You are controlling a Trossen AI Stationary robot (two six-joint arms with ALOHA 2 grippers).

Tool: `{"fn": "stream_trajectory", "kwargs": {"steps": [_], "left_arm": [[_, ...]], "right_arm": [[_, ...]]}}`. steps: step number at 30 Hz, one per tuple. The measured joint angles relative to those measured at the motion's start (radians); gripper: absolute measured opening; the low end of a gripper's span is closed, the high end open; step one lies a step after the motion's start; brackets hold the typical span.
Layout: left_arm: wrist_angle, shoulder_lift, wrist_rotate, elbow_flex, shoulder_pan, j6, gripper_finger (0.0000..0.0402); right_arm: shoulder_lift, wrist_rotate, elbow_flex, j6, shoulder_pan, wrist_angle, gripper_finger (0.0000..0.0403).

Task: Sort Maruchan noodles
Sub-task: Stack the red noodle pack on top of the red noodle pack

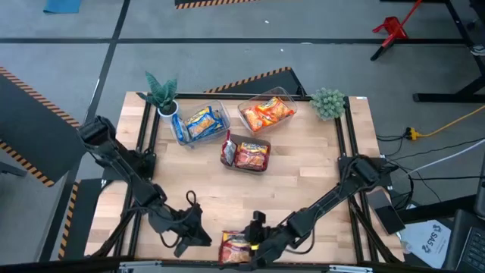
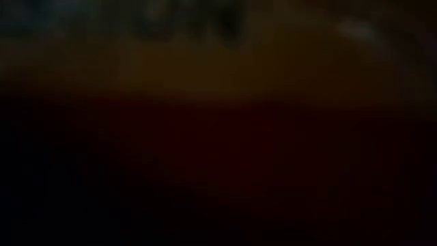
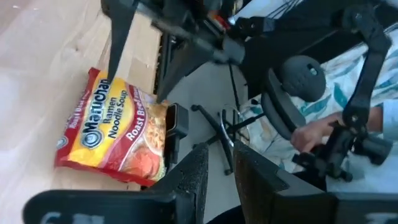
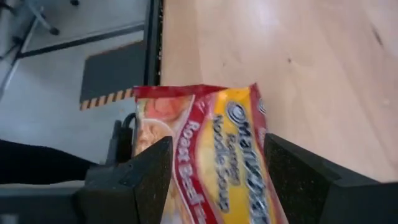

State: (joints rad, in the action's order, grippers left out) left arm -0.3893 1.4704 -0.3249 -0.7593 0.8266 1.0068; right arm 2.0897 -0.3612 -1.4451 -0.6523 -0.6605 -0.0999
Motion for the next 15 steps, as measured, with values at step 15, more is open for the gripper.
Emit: {"fn": "stream_trajectory", "kwargs": {"steps": [15], "left_arm": [[-0.102, 0.056, -0.216, 0.0, 0.068, 0.038, 0.0069]], "right_arm": [[0.09, -0.064, -0.082, -0.158, 0.022, -0.303, 0.0239]]}}
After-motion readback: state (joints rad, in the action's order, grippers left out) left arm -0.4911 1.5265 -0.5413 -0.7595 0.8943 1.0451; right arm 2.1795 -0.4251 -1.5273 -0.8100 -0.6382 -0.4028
